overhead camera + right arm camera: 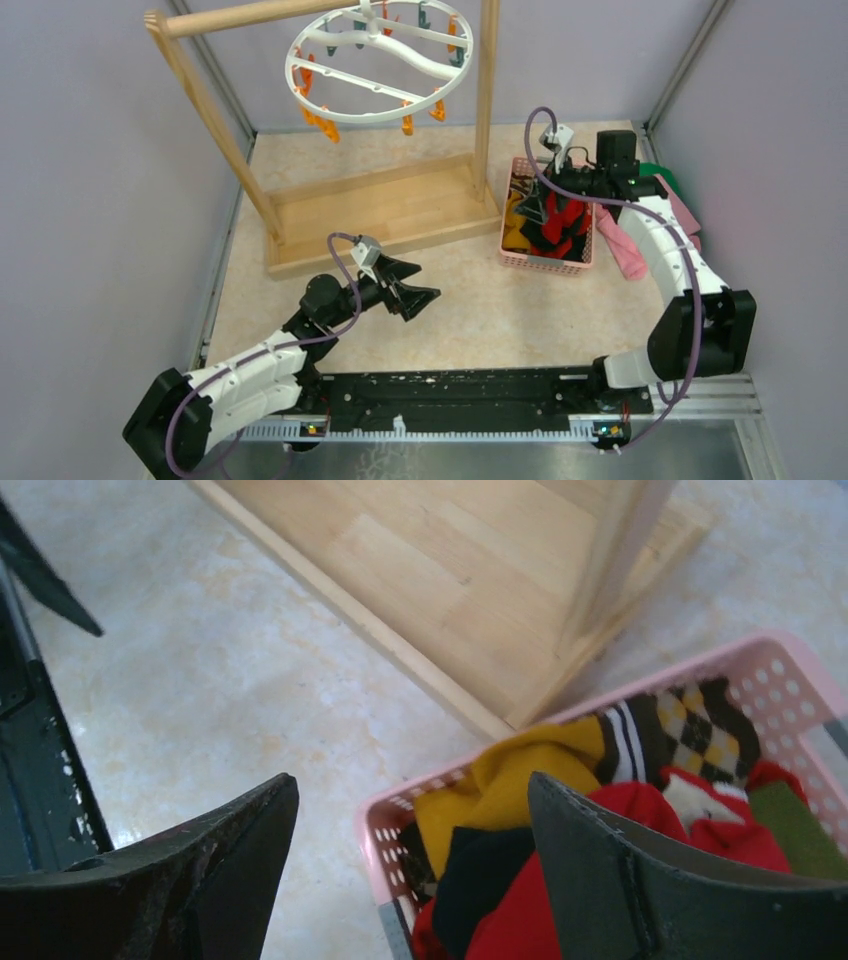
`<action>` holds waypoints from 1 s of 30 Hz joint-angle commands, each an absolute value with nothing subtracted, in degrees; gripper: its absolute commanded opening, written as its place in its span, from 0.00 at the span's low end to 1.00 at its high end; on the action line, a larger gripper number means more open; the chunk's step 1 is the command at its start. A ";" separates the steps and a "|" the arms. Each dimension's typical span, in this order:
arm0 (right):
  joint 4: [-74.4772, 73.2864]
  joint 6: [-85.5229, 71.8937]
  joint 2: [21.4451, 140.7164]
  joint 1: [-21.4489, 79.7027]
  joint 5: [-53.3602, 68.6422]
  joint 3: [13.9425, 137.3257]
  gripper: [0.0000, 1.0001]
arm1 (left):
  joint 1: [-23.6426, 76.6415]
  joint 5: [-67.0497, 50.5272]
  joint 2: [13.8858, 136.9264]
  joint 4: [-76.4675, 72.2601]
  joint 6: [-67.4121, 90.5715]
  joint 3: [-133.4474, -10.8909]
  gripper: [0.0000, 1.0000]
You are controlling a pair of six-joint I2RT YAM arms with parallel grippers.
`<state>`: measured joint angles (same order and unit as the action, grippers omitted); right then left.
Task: Clip the socks to the hanger
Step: Pick up the sock from the bin.
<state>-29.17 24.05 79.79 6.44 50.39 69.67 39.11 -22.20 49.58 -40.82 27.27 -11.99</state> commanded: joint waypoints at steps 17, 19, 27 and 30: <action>-29.07 22.13 82.36 3.29 26.54 67.24 0.49 | 39.11 -19.45 58.30 -57.30 26.91 -11.23 0.99; -29.90 22.08 83.49 3.81 29.14 67.53 0.43 | 39.11 -19.74 59.08 -57.70 27.38 -11.34 0.99; -30.43 22.81 86.20 7.47 28.17 67.98 0.31 | 39.11 -20.91 59.15 -58.12 28.49 -11.08 0.99; -30.49 23.02 85.77 7.47 27.92 68.13 0.12 | 39.13 -21.04 58.86 -58.10 28.73 -10.91 0.99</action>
<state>-30.24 22.35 86.15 7.20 27.51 67.13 39.11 -19.75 59.40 -53.60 28.18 -10.26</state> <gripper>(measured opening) 0.191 0.988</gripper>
